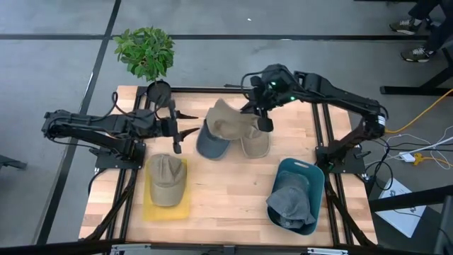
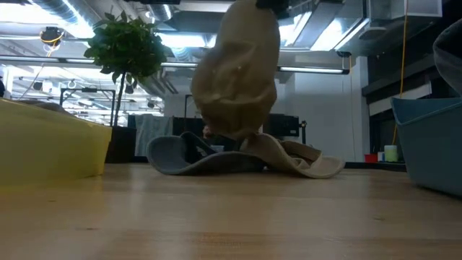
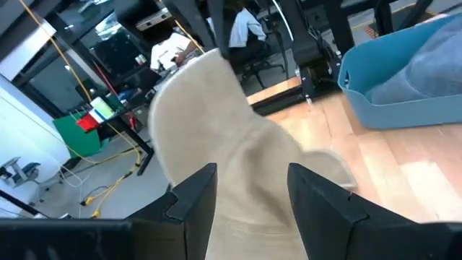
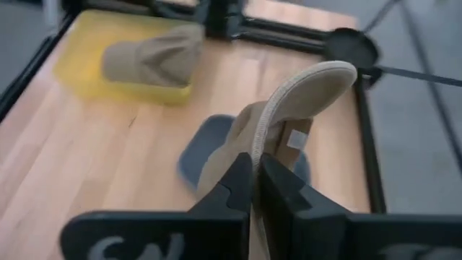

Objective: Pick & Place hat
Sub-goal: Put the left brown cap into the yellow bin

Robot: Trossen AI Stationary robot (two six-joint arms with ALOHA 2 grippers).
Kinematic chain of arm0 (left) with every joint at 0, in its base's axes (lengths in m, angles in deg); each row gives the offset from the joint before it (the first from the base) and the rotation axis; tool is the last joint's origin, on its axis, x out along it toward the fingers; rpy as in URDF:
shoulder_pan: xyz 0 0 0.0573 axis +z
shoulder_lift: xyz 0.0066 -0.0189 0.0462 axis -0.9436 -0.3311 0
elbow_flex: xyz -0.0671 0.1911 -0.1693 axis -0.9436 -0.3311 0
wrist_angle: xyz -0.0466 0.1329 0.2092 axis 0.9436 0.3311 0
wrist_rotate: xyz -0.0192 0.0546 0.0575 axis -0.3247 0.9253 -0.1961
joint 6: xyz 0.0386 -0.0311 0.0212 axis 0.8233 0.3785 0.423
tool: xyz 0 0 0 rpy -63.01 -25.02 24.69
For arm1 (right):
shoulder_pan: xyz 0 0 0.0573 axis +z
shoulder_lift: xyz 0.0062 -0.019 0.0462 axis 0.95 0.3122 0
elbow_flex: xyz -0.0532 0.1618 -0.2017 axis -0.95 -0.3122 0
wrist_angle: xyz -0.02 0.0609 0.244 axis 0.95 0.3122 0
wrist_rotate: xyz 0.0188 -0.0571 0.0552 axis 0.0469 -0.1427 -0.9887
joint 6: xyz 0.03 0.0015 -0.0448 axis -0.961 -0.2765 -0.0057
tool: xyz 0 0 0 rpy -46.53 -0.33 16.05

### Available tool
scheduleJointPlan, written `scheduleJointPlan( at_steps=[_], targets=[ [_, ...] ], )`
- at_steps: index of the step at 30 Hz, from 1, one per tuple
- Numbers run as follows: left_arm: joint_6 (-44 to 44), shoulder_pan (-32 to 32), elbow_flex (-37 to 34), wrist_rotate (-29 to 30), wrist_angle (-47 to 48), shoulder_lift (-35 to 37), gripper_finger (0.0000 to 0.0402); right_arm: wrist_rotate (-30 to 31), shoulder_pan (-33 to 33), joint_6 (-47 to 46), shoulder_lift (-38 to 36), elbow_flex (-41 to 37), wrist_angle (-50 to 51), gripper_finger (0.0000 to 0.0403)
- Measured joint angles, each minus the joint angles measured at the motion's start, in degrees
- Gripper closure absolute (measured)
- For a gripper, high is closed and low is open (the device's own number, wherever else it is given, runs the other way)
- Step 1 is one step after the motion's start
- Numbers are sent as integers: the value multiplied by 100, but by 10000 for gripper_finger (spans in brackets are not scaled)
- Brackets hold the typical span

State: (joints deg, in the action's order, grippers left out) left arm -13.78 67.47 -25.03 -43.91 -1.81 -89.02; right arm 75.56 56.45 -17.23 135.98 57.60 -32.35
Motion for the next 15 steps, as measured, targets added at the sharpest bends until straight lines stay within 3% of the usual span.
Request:
scheduleJointPlan(
  at_steps=[5,9,15],
  targets=[
    [0,-56,0,-4,170,-118,240,467,205,-660,-782,-1504,-1395,388],
    [-9,-53,0,-85,263,-189,239,1175,432,-1256,-1417,-2712,-2677,388],
    [-105,-53,0,-275,568,-202,240,2063,722,-1799,-2307,-3965,-4177,388]
  ],
)
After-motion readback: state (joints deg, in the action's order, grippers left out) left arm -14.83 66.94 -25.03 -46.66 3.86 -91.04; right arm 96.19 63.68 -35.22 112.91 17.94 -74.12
